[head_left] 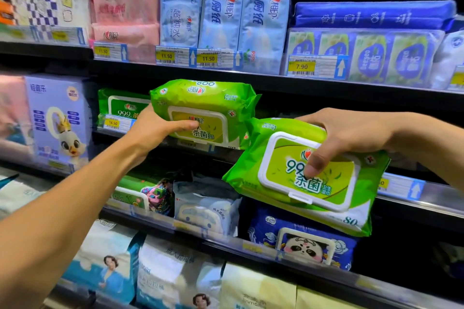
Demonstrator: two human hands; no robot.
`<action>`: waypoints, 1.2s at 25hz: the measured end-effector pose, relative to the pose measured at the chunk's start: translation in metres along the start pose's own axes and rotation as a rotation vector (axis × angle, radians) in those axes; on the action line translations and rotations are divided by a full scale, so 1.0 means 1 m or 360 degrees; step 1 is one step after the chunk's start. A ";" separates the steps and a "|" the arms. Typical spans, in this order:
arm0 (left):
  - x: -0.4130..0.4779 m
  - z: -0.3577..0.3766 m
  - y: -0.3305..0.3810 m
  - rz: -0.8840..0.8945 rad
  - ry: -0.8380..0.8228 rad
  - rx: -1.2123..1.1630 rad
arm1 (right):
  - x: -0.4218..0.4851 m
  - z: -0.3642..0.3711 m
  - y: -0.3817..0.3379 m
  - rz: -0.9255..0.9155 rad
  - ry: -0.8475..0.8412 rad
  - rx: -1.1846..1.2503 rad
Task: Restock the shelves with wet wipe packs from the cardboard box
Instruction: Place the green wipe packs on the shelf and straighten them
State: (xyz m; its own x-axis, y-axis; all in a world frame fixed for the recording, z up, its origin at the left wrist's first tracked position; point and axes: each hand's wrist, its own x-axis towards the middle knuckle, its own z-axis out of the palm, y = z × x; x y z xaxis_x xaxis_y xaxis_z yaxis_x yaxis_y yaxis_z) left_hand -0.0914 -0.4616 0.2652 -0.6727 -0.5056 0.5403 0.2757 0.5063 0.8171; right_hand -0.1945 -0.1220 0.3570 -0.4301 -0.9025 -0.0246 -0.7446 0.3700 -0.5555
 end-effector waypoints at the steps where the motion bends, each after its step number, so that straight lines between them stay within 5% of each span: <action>1: 0.001 0.001 -0.001 0.0028 0.0026 0.0017 | 0.001 0.000 -0.003 -0.0002 0.0003 -0.0004; 7: 0.008 0.001 -0.012 0.0196 0.0286 0.0154 | 0.011 0.005 -0.019 -0.0020 0.0035 -0.0043; 14: 0.010 -0.004 0.015 0.0130 -0.0174 -0.0020 | 0.014 0.011 -0.016 -0.0003 -0.0010 -0.0077; 22: -0.028 0.015 0.011 0.0474 0.0318 -0.0239 | 0.007 0.014 -0.014 0.0024 -0.0045 -0.0033; 26: -0.027 0.001 0.007 0.1037 0.0593 0.0676 | 0.005 0.015 -0.014 0.0002 -0.0069 -0.0076; 28: -0.021 0.005 0.005 0.0909 0.0627 0.0778 | 0.007 0.017 -0.012 -0.0007 -0.0053 -0.0051; 30: -0.011 0.012 0.007 0.0629 0.0536 0.0498 | 0.010 0.019 -0.009 -0.0027 -0.0073 -0.0040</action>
State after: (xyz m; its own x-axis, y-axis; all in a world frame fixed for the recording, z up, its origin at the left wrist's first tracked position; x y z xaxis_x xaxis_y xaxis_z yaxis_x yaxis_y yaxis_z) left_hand -0.0901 -0.4442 0.2624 -0.2922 -0.4048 0.8664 0.2109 0.8564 0.4713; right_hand -0.1820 -0.1386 0.3462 -0.3940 -0.9175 -0.0539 -0.7643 0.3597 -0.5352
